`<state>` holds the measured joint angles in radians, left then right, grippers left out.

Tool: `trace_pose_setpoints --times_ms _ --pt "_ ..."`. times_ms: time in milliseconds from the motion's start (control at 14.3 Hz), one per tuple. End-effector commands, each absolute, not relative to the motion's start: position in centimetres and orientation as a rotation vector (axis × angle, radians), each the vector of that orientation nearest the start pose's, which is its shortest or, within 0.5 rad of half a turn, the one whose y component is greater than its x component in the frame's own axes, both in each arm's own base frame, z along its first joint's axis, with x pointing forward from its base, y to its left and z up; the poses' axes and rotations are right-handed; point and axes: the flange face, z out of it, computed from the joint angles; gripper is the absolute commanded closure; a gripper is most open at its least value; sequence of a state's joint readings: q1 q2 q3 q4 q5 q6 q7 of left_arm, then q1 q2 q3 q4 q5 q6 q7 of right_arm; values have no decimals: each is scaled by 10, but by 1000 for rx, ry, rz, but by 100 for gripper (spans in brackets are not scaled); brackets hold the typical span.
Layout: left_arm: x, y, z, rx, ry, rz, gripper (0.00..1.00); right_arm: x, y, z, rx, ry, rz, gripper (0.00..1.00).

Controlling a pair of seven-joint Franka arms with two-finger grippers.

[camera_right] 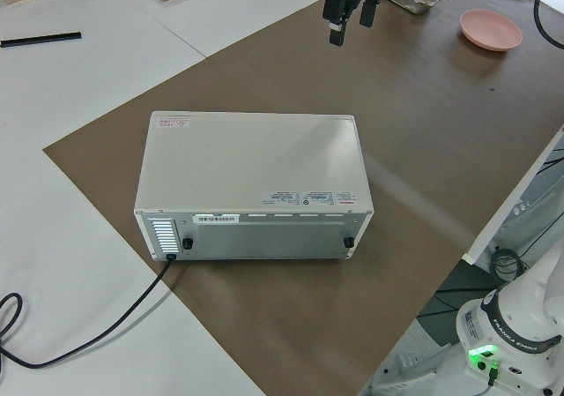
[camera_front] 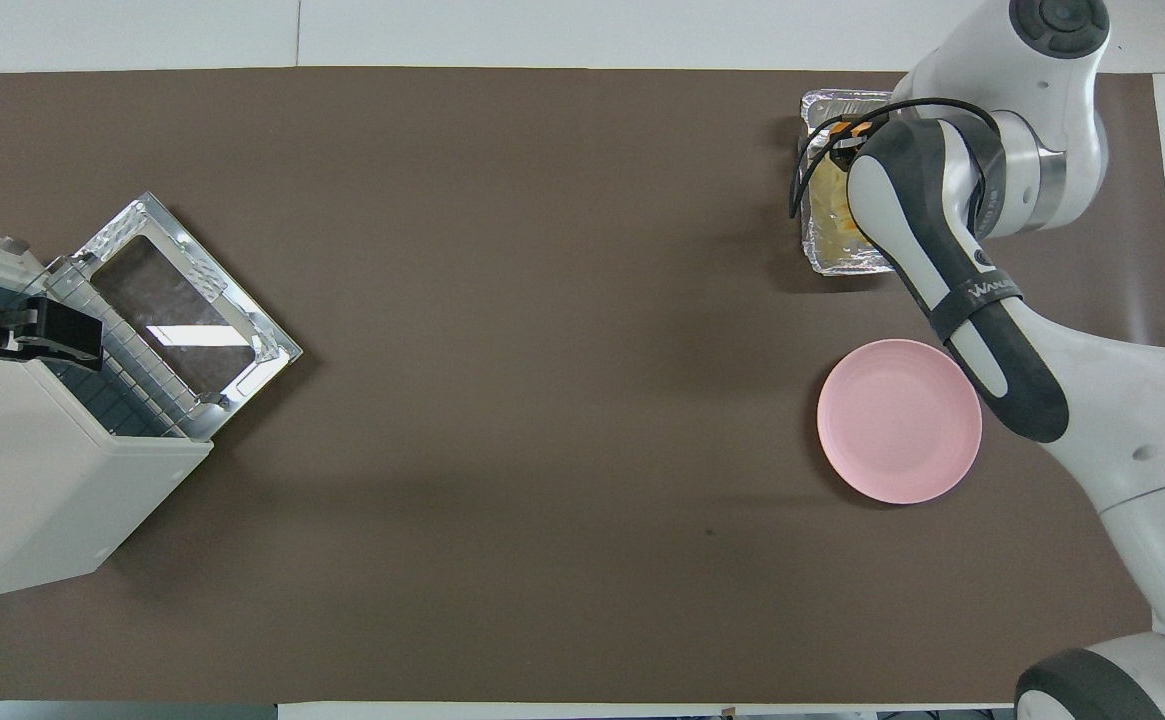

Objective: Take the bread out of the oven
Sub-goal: 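Grasp the bread rolls inside the foil tray with the right gripper, then lift the bread rolls out and lower them onto the pink plate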

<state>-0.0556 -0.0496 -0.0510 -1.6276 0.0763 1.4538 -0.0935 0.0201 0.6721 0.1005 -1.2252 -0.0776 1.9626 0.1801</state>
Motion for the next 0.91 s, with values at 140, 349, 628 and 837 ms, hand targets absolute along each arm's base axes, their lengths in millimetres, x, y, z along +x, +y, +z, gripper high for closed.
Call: trace_pose_setpoints --times_ms 140,349,628,837 --pt "515 -45 619 -3059 3 185 0 678 76 484 -3161 68 -2 100" --pt "515 -45 619 -3059 5 185 0 600 79 483 -3176 71 -36 100" --pt "515 -45 619 -3059 5 185 0 514 73 414 -3173 44 -177 100" --pt "515 -45 619 -3059 5 185 0 478 63 373 -3149 55 -230 100"
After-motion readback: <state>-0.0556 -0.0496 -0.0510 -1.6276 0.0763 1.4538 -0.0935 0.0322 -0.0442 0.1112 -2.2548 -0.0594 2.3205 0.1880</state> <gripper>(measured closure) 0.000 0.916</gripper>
